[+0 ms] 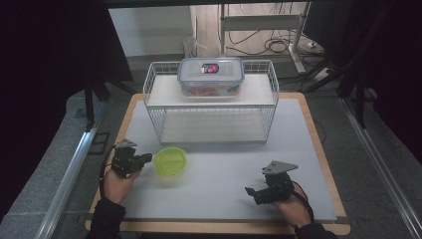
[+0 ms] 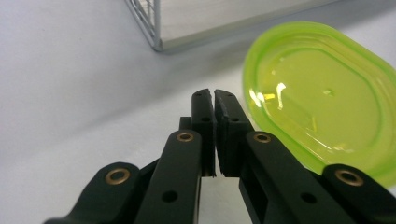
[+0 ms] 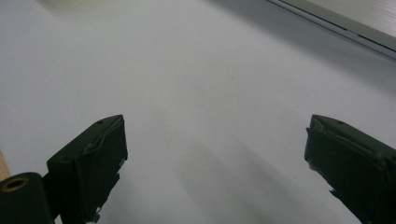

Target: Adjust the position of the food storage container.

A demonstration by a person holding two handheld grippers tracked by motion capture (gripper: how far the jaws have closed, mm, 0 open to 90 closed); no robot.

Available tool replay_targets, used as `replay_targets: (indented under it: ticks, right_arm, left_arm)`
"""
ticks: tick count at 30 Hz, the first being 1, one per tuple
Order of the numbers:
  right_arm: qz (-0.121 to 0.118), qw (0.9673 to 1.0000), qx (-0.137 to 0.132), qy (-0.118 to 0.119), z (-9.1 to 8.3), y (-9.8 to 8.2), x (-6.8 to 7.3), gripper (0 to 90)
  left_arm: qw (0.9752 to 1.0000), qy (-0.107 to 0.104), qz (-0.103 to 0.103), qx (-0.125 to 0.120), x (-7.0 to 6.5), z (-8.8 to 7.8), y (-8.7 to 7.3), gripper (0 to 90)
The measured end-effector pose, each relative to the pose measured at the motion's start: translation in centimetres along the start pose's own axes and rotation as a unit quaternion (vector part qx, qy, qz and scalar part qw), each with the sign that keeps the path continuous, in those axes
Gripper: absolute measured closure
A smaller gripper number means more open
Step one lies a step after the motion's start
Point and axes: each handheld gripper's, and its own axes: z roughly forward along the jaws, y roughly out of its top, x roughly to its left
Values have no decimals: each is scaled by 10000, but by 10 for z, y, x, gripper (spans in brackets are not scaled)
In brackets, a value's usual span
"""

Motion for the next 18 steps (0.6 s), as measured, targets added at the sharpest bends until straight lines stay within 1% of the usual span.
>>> replay_targets:
  ticks: [3,7,13,18]
  right_arm:
    - [-5,10000,5,0,0,0,0,52]
    - [0,10000,11,1,1,0,0,53]
    - [1,10000,17,-2,1,0,0,53]
    - [0,10000,22,-8,1,0,0,53]
  left_arm:
    - [9999,37,84,81,-5,2,2,872]
    - [9997,120,167,128,-11,7,7,875]
    - [9993,124,297,179,-21,15,15,879]
    - [9988,46,421,233,-29,23,19,879]
